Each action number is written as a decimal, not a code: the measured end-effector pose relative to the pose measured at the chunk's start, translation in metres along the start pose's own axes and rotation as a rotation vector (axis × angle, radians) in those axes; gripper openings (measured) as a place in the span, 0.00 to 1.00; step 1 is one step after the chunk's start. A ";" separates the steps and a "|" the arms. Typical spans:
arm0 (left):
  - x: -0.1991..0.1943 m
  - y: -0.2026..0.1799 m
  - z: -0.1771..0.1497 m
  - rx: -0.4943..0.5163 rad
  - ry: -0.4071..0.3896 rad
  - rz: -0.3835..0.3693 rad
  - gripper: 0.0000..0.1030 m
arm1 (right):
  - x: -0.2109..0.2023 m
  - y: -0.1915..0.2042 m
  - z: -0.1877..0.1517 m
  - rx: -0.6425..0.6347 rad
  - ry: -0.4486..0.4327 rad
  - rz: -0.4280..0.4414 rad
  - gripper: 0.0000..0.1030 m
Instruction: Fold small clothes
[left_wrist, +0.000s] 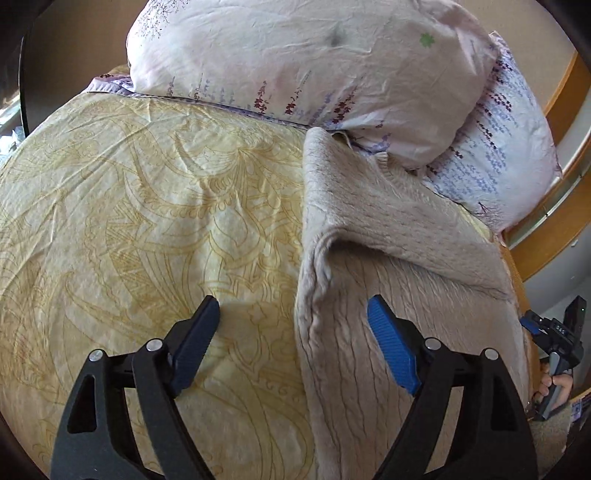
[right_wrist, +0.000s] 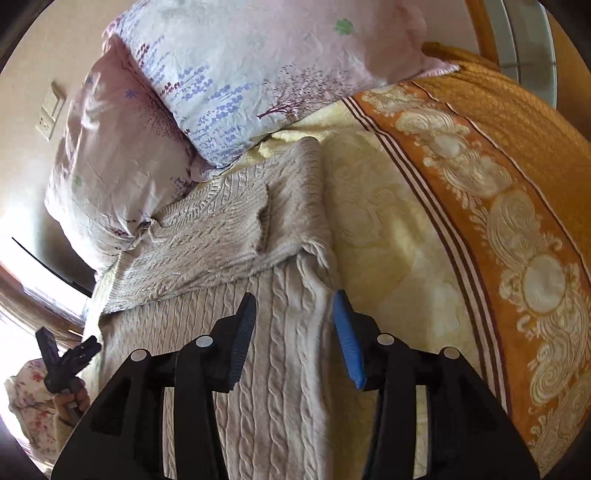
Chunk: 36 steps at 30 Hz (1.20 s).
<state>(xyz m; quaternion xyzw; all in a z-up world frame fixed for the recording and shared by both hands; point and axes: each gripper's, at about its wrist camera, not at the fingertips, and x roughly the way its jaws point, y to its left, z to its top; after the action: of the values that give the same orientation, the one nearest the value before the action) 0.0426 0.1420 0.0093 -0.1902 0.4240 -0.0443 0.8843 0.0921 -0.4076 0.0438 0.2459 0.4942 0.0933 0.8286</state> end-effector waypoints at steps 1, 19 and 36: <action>-0.002 0.000 -0.004 0.007 0.003 -0.017 0.78 | -0.002 -0.007 -0.003 0.020 0.006 0.004 0.44; -0.040 -0.012 -0.094 -0.077 0.134 -0.398 0.48 | -0.035 -0.004 -0.106 0.051 0.174 0.422 0.32; -0.040 -0.020 -0.113 -0.059 0.226 -0.378 0.15 | -0.044 0.032 -0.135 -0.233 0.128 0.238 0.12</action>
<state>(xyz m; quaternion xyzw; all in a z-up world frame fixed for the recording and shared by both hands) -0.0676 0.0989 -0.0183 -0.2858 0.4783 -0.2181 0.8012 -0.0432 -0.3548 0.0408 0.1987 0.4991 0.2628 0.8015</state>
